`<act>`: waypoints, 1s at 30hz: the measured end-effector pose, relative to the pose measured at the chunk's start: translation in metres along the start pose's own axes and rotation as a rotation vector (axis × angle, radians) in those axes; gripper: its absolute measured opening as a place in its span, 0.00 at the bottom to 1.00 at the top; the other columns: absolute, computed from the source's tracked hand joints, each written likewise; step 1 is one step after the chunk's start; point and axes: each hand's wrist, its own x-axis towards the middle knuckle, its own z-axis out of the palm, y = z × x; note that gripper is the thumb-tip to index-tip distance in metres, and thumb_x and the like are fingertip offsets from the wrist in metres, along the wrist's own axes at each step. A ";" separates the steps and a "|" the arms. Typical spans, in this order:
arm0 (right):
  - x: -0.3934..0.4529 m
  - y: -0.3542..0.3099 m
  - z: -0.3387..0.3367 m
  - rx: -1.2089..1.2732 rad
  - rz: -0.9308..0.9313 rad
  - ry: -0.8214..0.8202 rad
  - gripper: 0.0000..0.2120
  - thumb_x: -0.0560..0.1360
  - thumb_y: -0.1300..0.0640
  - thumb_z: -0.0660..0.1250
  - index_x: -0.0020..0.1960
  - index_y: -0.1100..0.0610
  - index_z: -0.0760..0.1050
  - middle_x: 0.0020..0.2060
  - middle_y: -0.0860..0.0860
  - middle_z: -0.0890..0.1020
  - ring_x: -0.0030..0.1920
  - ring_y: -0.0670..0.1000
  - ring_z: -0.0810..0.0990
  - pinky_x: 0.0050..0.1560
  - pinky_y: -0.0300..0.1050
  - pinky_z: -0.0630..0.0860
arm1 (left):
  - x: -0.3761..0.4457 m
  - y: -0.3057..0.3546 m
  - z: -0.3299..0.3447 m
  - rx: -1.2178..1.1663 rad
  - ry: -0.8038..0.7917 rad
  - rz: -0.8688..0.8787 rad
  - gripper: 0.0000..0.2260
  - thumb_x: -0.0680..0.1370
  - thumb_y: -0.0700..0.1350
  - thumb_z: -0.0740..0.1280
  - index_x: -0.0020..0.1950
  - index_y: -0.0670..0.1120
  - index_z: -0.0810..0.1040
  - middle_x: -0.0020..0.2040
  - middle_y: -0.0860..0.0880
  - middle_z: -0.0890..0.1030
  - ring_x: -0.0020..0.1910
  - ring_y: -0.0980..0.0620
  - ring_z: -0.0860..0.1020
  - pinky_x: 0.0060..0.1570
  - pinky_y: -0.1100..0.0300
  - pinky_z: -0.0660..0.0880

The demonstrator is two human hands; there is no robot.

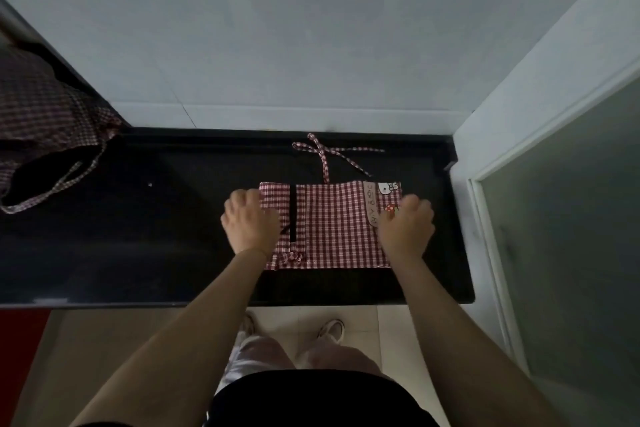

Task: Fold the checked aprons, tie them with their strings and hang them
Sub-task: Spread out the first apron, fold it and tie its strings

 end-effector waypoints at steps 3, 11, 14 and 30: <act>-0.018 -0.014 0.023 -0.023 -0.435 0.038 0.13 0.77 0.54 0.63 0.61 0.55 0.71 0.61 0.54 0.74 0.63 0.52 0.73 0.64 0.53 0.73 | -0.011 0.020 0.024 0.117 -0.122 0.282 0.21 0.79 0.50 0.59 0.73 0.50 0.65 0.77 0.45 0.60 0.78 0.44 0.55 0.75 0.44 0.52; -0.006 0.027 0.078 -0.232 -0.632 -0.248 0.30 0.83 0.40 0.44 0.81 0.52 0.48 0.81 0.50 0.48 0.80 0.50 0.42 0.79 0.55 0.46 | -0.012 -0.002 0.064 0.363 -0.366 0.402 0.28 0.81 0.65 0.42 0.79 0.60 0.40 0.80 0.51 0.36 0.77 0.44 0.33 0.74 0.40 0.35; 0.002 0.041 0.075 -0.263 -0.549 -0.218 0.31 0.83 0.40 0.43 0.81 0.53 0.45 0.81 0.51 0.47 0.80 0.50 0.42 0.79 0.54 0.45 | -0.013 -0.004 0.067 0.367 -0.321 0.399 0.28 0.81 0.65 0.43 0.79 0.60 0.41 0.80 0.51 0.37 0.78 0.44 0.34 0.75 0.39 0.37; 0.022 0.019 0.028 -0.039 0.212 -0.277 0.41 0.70 0.43 0.75 0.73 0.58 0.59 0.67 0.59 0.69 0.65 0.58 0.70 0.63 0.56 0.72 | -0.002 0.034 0.042 0.435 -0.538 0.628 0.43 0.73 0.71 0.61 0.79 0.58 0.43 0.81 0.50 0.41 0.79 0.46 0.39 0.76 0.40 0.43</act>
